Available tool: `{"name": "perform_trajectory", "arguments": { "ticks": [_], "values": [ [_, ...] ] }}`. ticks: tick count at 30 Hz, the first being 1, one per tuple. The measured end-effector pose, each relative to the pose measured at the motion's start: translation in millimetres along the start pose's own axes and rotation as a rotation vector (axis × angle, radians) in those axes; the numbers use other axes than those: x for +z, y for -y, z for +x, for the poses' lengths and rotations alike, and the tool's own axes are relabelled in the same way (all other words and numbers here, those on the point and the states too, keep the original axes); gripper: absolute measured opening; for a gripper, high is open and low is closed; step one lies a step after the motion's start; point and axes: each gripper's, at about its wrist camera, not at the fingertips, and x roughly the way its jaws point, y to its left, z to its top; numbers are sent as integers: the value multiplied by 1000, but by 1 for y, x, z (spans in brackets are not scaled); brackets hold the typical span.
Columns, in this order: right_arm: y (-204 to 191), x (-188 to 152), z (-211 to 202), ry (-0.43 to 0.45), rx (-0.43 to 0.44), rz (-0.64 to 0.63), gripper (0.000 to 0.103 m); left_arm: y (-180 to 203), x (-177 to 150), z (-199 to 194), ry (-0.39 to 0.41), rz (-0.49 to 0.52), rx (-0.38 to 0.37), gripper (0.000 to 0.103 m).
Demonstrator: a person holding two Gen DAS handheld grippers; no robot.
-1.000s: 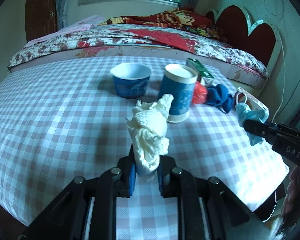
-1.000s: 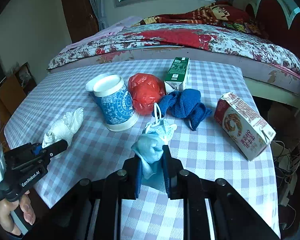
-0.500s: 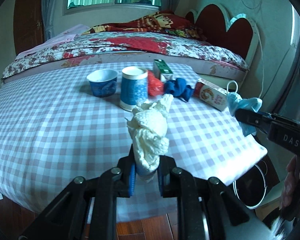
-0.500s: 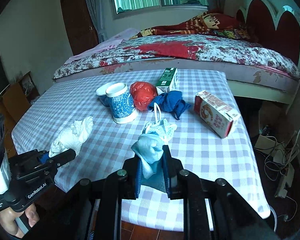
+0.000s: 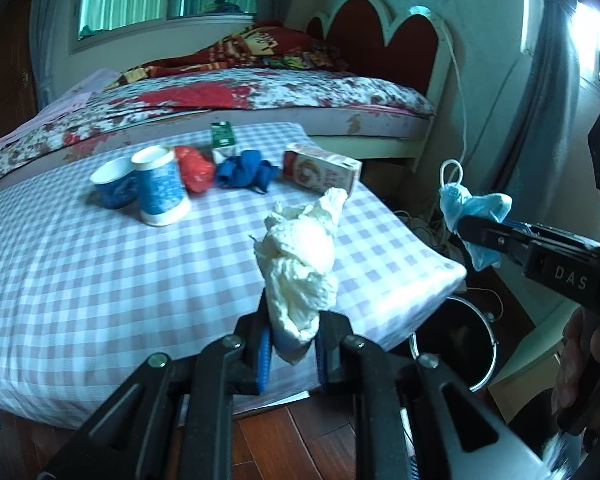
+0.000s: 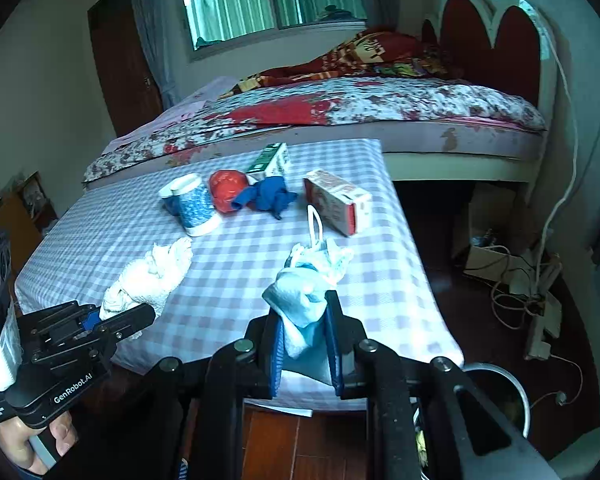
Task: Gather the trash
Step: 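Carry the tissue and blue mask in both tools toward the bin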
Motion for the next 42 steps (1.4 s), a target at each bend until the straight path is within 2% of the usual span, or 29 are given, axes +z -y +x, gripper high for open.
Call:
{"name": "perform_trajectory", "arguments": {
  "ticks": [9,24,35,42],
  "values": [
    [56,-29,-29,3,-78,81,19,56,-4,12,-26,80,-81,18],
    [124,-73,-57,-27,-165,166,19,143,-20,46,-103,201,-221,18],
    [173,-107,-56,-120,-201,187,19,196,-45,82,-211,266,-313,18],
    [198,-133,-37,-212,-204,172,20,219,-61,113,-290,300,-333,18]
  ]
}}
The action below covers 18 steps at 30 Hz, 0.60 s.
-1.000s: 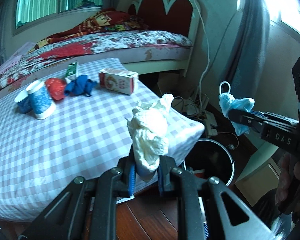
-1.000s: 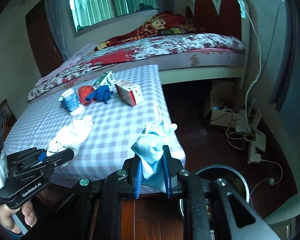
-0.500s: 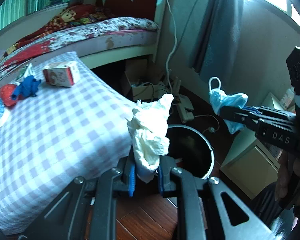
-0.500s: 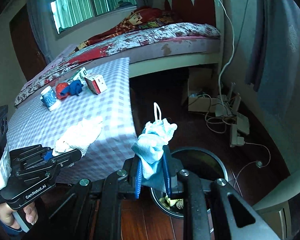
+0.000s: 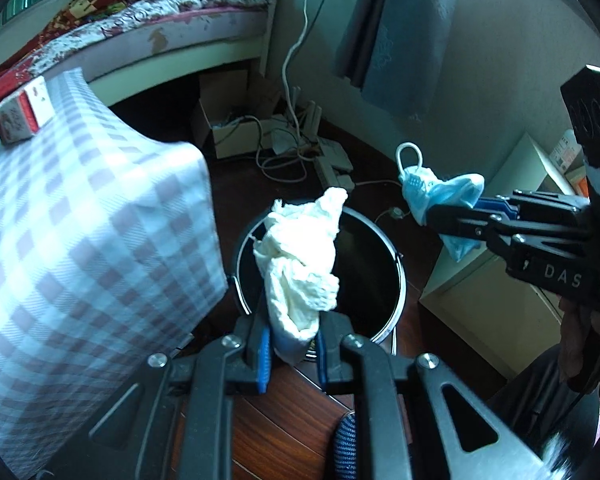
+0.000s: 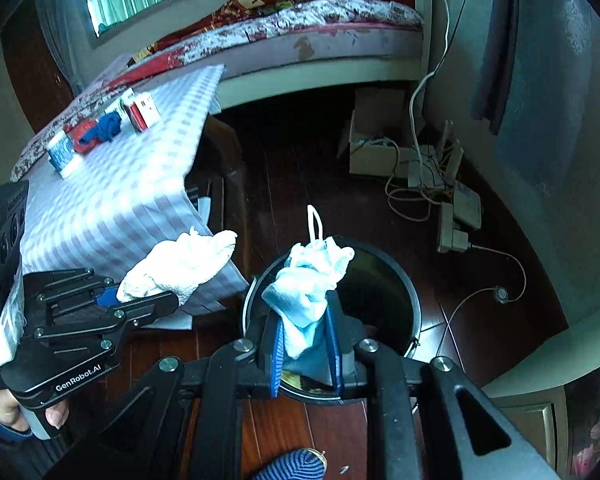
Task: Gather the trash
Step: 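Carry the tissue and blue mask in both tools toward the bin, then open both tools to drop the tissue and mask into the bin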
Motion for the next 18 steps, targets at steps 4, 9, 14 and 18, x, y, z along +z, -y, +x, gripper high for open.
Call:
{"name": "perform_trajectory", "arguments": {
  "ticks": [4,9,14,18],
  "values": [
    [13,-7,21,-45,-2,-15,20,-1,2,21,-36,2,0,18],
    [22,-10,50,-98,-4,-42,20,-4,6,45,-76,-2,-7,18],
    [22,-13,73,-137,1,-77,20,-3,4,62,-108,4,-15,18],
    [25,-18,92,-158,21,-105,20,-5,1,81,-154,11,-44,20]
  ]
}}
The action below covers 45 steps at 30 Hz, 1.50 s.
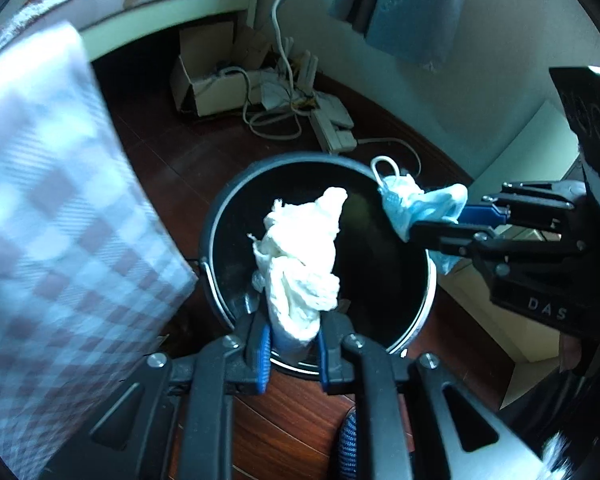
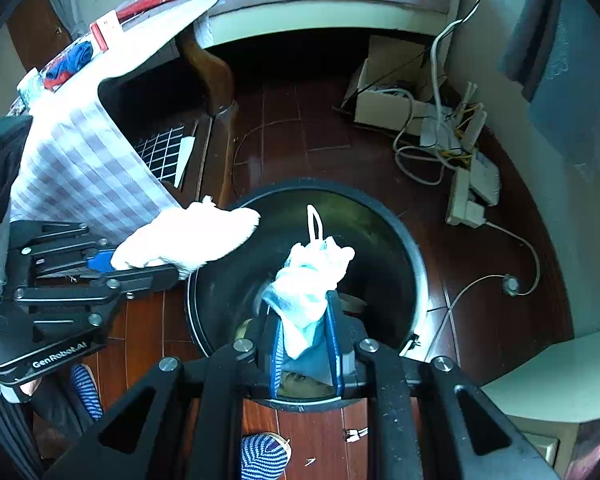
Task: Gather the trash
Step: 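Open both tools to drop the tissue and mask into the bin, then move both open tools back over the bed toward the cups and carton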
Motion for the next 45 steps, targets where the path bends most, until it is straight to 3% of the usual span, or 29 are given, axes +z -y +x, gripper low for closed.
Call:
{"name": "perform_trajectory", "arguments": {
  "ticks": [2,5,7,8,12,14,15,16,31,45],
  "values": [
    [2,-2,11,-19,-22,-16,24,-1,3,9,-9,-3,-25,21],
    [10,-6,28,-74,-33,-7,29,-4,4,20,-38,-10,-64,35],
    [15,-8,36,-98,-86,-5,61,-5,4,25,-43,-19,-44,82],
    [17,-8,36,-96,-102,-4,84,-5,3,24,-27,-26,-23,87],
    [35,-11,35,-124,-152,53,87,-13,-4,26,-9,-75,103,101],
    [39,-14,35,-136,-172,79,89,-19,-8,23,6,-101,147,102],
    [41,-15,36,-144,-185,86,99,-21,-8,24,11,-107,156,102],
    [41,-15,36,-141,-194,85,102,-22,-9,22,17,-111,169,102],
    [17,-13,4,-57,-208,68,102,-21,-11,-11,72,-105,222,102],
    [-11,-10,-47,28,-214,64,102,-16,-22,-71,157,-121,260,102]
  ]
}}
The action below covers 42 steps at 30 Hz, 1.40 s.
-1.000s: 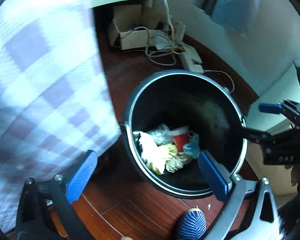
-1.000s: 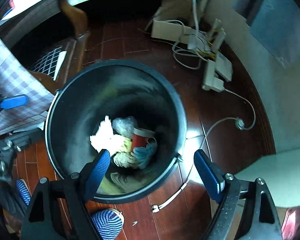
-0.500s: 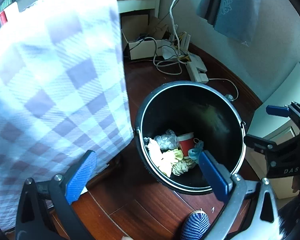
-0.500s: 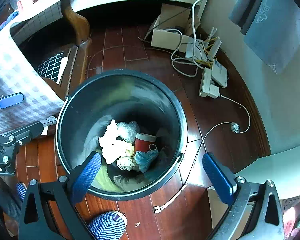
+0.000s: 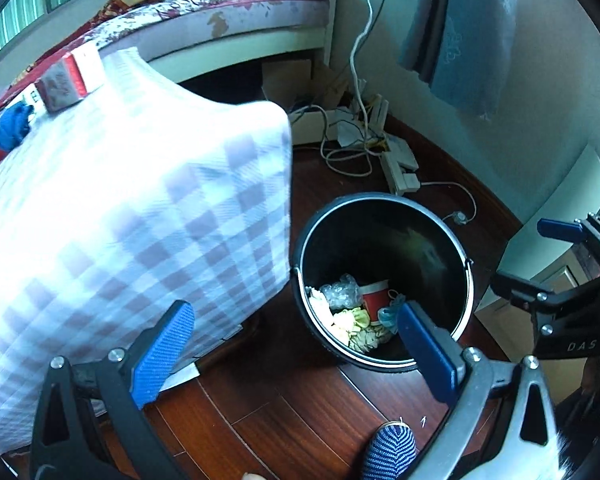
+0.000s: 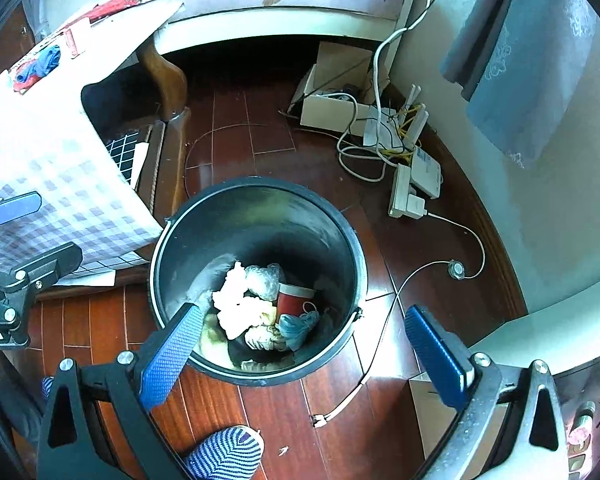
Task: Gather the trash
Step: 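Move both open tools back over the bed toward the cups and carton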
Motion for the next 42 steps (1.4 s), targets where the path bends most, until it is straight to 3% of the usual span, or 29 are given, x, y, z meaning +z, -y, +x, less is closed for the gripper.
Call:
{"name": "perform_trajectory", "arguments": {
  "ticks": [21,32,42],
  "values": [
    [-70,27,-75,159,76,-58,102,-63,-19,-86,119,-108,87,102],
    [-128,56,-90,220,146,-144,102,-116,-30,-115,163,-190,165,102],
    [-193,99,-87,237,270,-247,102,-181,-40,-134,199,-269,272,102]
  ]
}}
